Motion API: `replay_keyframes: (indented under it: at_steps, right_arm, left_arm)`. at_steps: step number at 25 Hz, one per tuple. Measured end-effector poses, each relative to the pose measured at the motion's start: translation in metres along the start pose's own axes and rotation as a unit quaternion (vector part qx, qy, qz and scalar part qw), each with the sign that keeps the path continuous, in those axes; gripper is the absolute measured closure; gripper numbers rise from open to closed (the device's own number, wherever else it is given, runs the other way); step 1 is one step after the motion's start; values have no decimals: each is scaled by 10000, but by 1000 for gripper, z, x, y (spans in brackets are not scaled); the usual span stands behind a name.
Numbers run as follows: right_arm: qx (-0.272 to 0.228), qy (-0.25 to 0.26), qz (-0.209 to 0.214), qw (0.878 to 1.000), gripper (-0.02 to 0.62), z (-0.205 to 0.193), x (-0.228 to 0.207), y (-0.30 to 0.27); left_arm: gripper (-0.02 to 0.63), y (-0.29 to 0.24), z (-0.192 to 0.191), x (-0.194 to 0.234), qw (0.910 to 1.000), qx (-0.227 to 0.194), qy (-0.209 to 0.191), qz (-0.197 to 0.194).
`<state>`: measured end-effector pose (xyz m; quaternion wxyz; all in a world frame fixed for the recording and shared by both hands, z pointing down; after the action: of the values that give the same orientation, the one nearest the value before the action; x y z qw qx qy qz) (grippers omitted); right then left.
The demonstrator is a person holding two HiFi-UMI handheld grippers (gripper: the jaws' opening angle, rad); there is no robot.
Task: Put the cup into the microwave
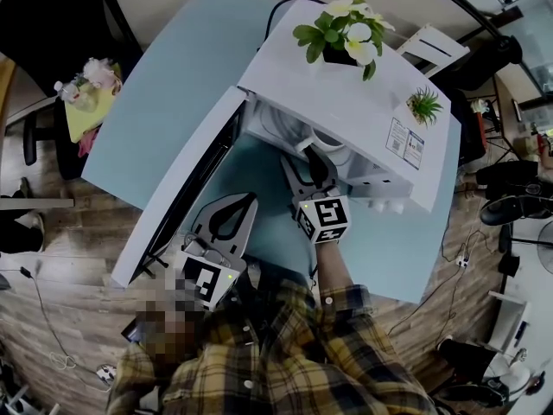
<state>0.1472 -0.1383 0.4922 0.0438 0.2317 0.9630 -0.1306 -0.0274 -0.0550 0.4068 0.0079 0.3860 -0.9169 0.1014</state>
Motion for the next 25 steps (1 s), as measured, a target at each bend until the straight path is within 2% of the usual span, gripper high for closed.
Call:
replay_keyframes:
  at_steps: [10,25]
  right_arm:
    - [-164,-21,-41,9999,393,12,2,28]
    - [-710,68,301,9970,394,59,23,74]
  left_arm:
    - [614,3,11,-2,9996,-194,-215,55]
    - [614,9,40,-6,9973,-563,-452,161]
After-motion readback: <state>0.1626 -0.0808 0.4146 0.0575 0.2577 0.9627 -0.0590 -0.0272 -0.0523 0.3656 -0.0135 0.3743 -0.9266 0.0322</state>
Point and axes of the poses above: the fingertips, and each gripper's own axes: y backward along the fingers, x to its left, z out of its top, the point moved 7 cm from there along y, backward along the fingers, and after that the axes turned 7 degrees about -y, right-handed, at the moved point
